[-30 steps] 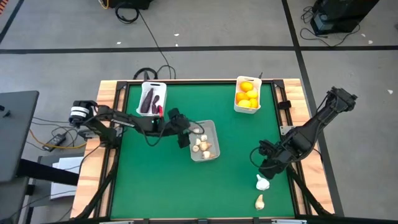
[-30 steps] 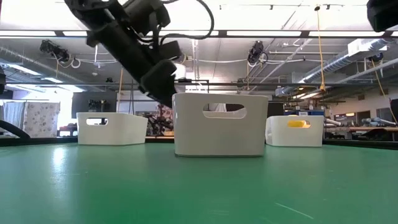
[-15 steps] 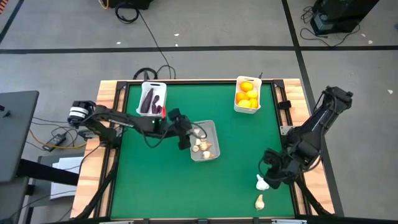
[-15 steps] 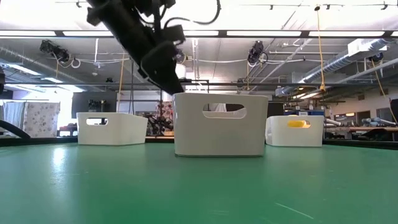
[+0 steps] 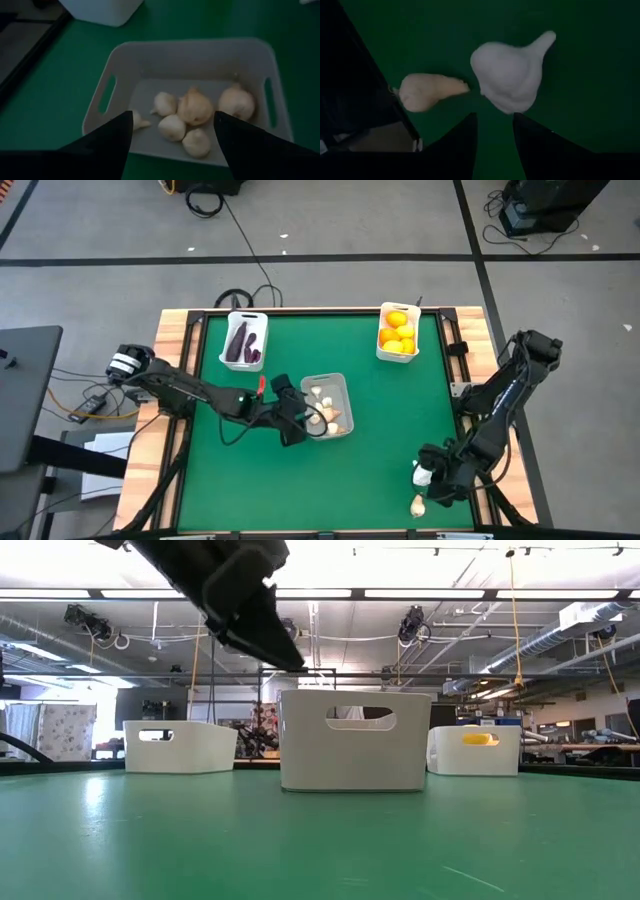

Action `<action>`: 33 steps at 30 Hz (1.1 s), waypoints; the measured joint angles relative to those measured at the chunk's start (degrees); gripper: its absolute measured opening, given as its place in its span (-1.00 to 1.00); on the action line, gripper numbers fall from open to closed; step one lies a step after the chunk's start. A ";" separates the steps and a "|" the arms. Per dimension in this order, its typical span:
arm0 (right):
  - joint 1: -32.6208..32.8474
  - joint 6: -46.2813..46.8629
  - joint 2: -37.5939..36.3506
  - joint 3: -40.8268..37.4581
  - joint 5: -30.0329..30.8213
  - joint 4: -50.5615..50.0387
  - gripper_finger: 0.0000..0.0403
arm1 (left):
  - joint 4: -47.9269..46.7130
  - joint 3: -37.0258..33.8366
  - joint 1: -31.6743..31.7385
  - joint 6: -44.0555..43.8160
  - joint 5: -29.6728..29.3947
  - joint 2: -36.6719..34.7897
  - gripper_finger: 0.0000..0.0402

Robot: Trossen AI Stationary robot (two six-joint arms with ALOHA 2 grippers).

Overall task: Sort produce into baskets
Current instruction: Put the garlic into the gray bin

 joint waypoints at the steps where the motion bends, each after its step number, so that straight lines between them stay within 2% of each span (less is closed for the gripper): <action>1: 0.13 -0.81 0.07 0.00 0.74 0.09 -0.32 | 0.78 0.01 -0.28 -0.12 -0.06 0.00 0.42; 8: 0.42 -3.21 0.41 0.02 8.48 2.75 -0.31 | 2.67 0.02 -1.36 -0.25 -0.06 0.02 0.42; 23: 0.37 -7.52 8.01 0.42 8.94 6.66 -0.31 | 1.65 0.02 -2.97 -0.63 -0.06 0.02 0.42; 33: 0.04 -8.21 6.54 0.84 12.56 4.70 -0.33 | 1.71 0.02 -3.39 -1.47 -0.06 0.02 0.41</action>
